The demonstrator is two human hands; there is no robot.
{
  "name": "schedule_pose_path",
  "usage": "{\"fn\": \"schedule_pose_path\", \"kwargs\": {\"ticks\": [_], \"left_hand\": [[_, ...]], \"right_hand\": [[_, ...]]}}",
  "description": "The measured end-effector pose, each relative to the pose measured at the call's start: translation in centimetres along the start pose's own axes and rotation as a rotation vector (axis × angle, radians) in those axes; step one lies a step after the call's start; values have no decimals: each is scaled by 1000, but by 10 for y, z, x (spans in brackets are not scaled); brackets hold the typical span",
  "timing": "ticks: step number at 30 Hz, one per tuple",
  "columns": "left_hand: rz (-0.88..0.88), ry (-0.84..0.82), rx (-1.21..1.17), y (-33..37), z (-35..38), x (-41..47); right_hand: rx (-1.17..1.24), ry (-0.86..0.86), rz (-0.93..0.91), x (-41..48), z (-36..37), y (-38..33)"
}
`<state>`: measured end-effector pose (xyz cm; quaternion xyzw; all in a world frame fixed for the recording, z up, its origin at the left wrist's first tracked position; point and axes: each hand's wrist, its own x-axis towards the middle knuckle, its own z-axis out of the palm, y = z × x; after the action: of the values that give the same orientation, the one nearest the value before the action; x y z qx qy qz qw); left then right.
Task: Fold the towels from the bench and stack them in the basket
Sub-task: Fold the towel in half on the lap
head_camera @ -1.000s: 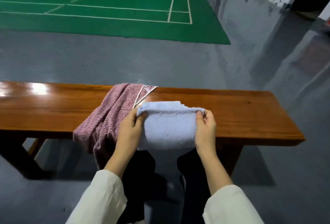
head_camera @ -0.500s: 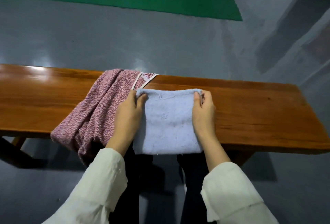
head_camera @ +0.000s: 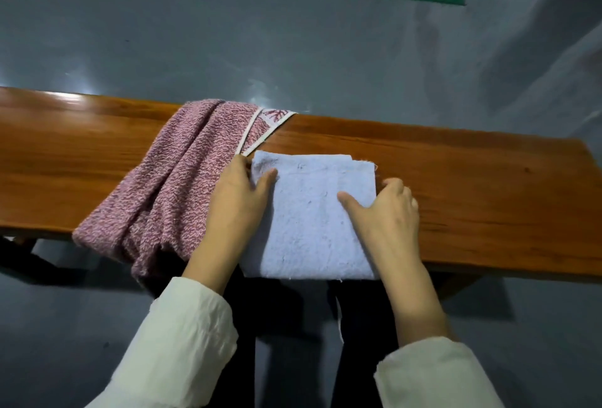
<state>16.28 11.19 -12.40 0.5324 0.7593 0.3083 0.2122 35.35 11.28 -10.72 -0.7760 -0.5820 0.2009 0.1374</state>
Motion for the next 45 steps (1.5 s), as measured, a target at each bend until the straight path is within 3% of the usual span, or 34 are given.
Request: {"fn": "schedule_pose_path", "kwargs": {"ticks": [4,10,12,14,16,19,24,30,40,45], "left_hand": [[-127,-62,263,3,-10,-13],[-171,-192,450,5,-7,-15],[-164,-221,396,9,-7,-14],[-183,-209,176,13,-8,-19],[-193,-178,-62,13,-10,-28],[-150,-103,-174,9,-14,-38],[26,1,-287,23,-22,-54],[238,-31,-402,78,-11,-82],[535,-287,-488,190,47,-167],[693,-508,-526,252,92,-245]], "right_hand": [[-169,-96,96,-6,-7,-3],[-16,-201,73,4,-6,-11],[31,-171,7,6,1,-12],[125,-171,-32,4,6,-12],[284,-174,-51,1,9,-7],[597,-150,-71,-6,9,1],[830,-7,-149,-28,-14,13],[952,208,-187,-57,-63,55],[948,604,-7,-130,-151,180],[930,845,171,-203,-192,258]]}}
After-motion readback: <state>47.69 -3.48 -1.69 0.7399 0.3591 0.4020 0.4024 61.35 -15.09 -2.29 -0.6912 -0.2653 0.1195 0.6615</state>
